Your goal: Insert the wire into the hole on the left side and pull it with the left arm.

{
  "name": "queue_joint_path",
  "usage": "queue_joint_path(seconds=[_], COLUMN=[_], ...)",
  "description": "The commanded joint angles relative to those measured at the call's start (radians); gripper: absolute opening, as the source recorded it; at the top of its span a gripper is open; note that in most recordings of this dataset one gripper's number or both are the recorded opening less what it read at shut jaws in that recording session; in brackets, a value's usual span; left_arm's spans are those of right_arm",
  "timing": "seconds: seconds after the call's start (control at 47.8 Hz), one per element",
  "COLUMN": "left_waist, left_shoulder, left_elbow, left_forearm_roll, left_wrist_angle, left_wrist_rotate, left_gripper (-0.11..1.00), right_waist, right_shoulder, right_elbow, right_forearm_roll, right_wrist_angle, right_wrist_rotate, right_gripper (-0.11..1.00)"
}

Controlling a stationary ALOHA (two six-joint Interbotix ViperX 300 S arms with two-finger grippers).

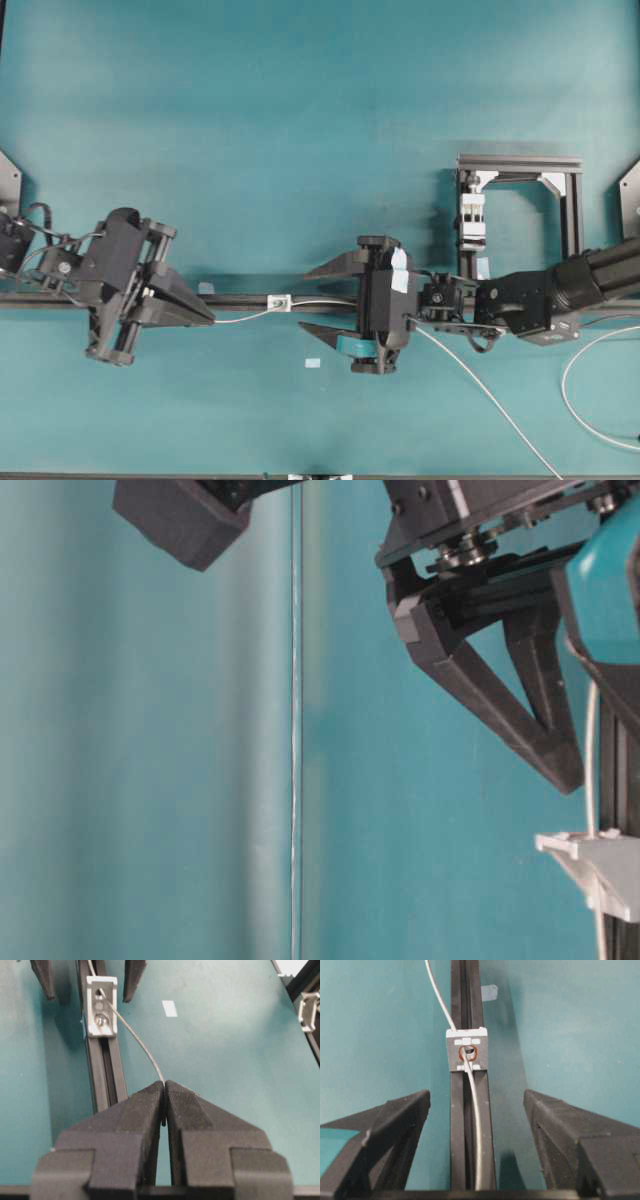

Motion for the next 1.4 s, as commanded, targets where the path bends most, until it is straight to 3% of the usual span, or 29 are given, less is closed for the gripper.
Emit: queue_joint_path(seconds=[0.0,0.502,0.962,1.045,1.15,1.38], left_waist=[-0.006,-0.005,0.018,0.026,0.032,0.043], left_shoulder=[-0.041,-0.15,-0.172,-0.181,-0.187,-0.187], left_elbow=[0.009,0.069,0.072,0.074,0.08,0.084], left_forearm_roll=[0.003,0.005,0.005,0.005,0.005,0.006], left_wrist_angle=[0.011,0.11,0.179,0.179,0.179,0.179], left_wrist_rotate=[-0.002,-0.061,-0.066,-0.064,-0.064,-0.064], left_gripper=[-0.1,-0.1,-0.08,0.0,0.18,0.82], right_waist=[0.002,0.0,0.0,0.002,0.0,0.002], right_shoulder=[-0.043,-0.043,-0.043,-0.043,-0.043,-0.046], right_elbow=[-0.006,-0.006,-0.009,-0.009,-0.009,-0.006], right_forearm_roll=[-0.002,-0.002,-0.003,-0.002,-0.002,-0.002], right_wrist_angle=[-0.005,-0.002,-0.003,-0.003,-0.003,-0.002], right_wrist_rotate=[-0.002,-0.003,-0.003,-0.003,-0.003,-0.005], right_gripper=[0.86,0.86,0.86,0.86,0.86,0.86])
